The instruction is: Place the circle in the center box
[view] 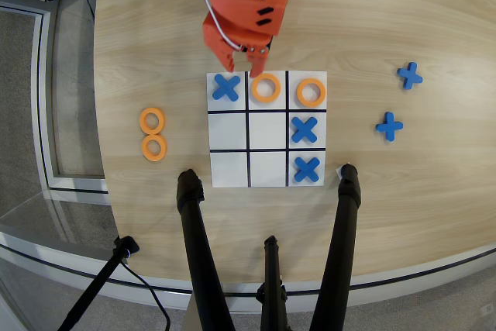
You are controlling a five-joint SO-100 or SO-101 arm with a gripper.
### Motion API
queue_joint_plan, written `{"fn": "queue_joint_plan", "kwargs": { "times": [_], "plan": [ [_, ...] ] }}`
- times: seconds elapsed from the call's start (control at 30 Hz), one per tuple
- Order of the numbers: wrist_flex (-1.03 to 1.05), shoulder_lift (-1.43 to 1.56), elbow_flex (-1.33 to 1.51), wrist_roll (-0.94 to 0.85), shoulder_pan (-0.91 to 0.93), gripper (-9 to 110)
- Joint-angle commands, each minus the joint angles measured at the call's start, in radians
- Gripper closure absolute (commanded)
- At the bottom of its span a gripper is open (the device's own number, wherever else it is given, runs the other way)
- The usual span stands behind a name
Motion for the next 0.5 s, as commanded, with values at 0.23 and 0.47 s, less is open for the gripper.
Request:
{"fn": "queue_joint_plan", "kwargs": {
  "times": [0.23,0.47],
  "plan": [
    [-0.061,-0.359,-0.311,0.008,0.127,90],
    [-0.086,-0.532,-0.465,0.008,0.183,90]
  ]
}}
